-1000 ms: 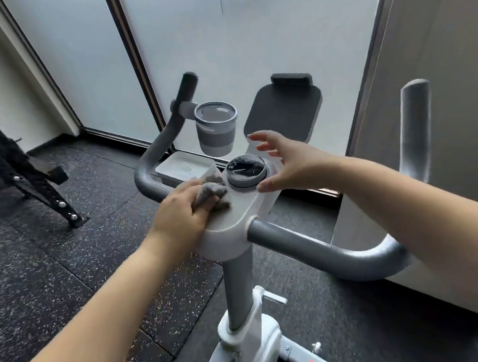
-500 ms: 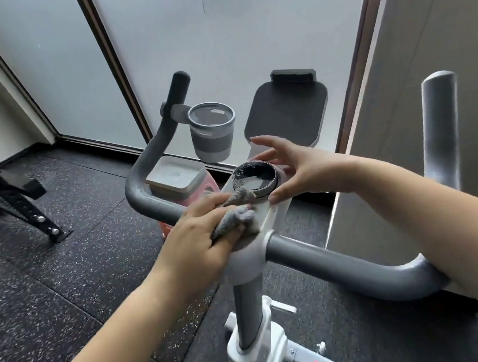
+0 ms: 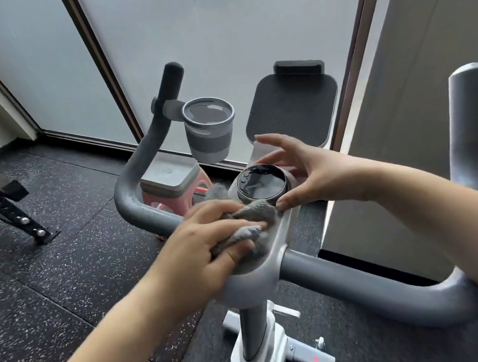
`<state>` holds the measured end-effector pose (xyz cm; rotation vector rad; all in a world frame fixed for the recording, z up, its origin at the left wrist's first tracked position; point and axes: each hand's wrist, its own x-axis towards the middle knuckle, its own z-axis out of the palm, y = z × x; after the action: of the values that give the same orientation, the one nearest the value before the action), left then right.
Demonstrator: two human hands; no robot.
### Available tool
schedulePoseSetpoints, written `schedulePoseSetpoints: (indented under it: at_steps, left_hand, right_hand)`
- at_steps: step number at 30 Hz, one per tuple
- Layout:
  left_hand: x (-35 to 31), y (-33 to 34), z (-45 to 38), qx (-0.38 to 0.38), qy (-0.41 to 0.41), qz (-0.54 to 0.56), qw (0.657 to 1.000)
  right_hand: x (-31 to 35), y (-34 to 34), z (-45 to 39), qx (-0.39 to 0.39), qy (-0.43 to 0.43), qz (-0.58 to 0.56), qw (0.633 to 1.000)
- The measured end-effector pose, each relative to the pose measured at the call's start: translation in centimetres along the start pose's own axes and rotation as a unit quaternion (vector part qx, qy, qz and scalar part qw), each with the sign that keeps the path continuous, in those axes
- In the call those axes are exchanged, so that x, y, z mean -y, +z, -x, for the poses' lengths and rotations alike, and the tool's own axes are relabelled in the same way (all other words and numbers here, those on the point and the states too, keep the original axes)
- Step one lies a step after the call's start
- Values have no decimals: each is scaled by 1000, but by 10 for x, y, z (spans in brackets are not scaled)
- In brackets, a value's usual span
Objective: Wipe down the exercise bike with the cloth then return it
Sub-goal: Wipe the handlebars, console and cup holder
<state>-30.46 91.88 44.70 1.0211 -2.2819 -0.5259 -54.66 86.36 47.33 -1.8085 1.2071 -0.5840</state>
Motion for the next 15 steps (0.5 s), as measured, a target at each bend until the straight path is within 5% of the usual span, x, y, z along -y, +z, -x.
schedulePoseSetpoints:
  at_steps: [8, 11, 15]
  left_hand:
    - [14, -21, -53, -133, -74, 244, 958]
    - [-5, 8, -78, -32, 14, 105, 994]
    - [1, 12, -83, 52, 62, -20, 997]
  right_hand:
    - [-2, 1, -3, -5, -2, -35, 999]
    - [-4, 2, -3, -14, -2, -69, 998]
    - [-5, 3, -3, -18, 10, -74, 997]
